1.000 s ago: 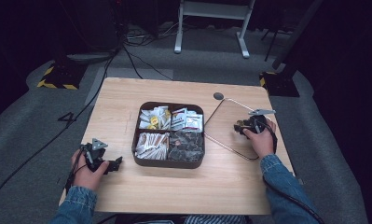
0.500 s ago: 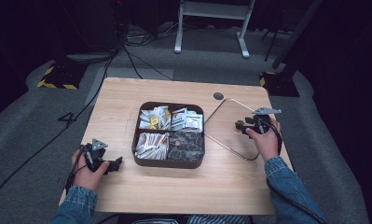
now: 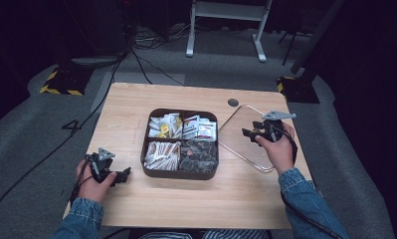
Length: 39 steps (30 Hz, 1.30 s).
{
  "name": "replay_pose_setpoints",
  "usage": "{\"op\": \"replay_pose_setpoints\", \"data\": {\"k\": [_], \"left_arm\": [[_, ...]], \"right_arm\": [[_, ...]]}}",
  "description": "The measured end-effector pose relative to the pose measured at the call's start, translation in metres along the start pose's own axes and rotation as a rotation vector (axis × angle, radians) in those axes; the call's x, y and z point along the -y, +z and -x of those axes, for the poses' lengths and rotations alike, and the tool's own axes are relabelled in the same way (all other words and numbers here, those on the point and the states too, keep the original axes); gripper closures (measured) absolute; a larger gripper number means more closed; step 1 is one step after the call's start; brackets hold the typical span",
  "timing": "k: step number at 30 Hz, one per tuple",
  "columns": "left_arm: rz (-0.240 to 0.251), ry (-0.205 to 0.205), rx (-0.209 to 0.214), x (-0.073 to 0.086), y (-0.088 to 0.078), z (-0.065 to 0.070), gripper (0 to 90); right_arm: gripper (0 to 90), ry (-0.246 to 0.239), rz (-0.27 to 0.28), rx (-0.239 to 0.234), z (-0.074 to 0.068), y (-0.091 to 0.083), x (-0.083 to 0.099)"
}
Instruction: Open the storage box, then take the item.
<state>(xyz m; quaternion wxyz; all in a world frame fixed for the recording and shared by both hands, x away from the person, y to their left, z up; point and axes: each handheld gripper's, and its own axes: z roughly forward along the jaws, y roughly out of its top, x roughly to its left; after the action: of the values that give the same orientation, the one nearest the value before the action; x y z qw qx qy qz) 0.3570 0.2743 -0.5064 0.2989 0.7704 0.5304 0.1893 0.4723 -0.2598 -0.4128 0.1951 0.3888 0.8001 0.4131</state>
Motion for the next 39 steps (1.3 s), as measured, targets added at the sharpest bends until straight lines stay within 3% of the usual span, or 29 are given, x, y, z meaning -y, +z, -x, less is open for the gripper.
{"op": "replay_pose_setpoints", "data": {"k": [15,23,39], "left_arm": [[-0.001,0.006,0.003,-0.001,0.001,0.001,0.1],[-0.001,0.007,0.002,-0.001,0.001,0.001,0.1],[0.001,0.007,0.004,-0.001,0.001,0.001,0.2]], "right_arm": [[40.3,-0.053,0.037,-0.094,-0.043,-0.002,-0.023],[40.3,-0.116,0.037,-0.148,-0.068,0.000,-0.039],[42.9,-0.189,0.024,-0.298,-0.121,0.031,-0.066]]}}
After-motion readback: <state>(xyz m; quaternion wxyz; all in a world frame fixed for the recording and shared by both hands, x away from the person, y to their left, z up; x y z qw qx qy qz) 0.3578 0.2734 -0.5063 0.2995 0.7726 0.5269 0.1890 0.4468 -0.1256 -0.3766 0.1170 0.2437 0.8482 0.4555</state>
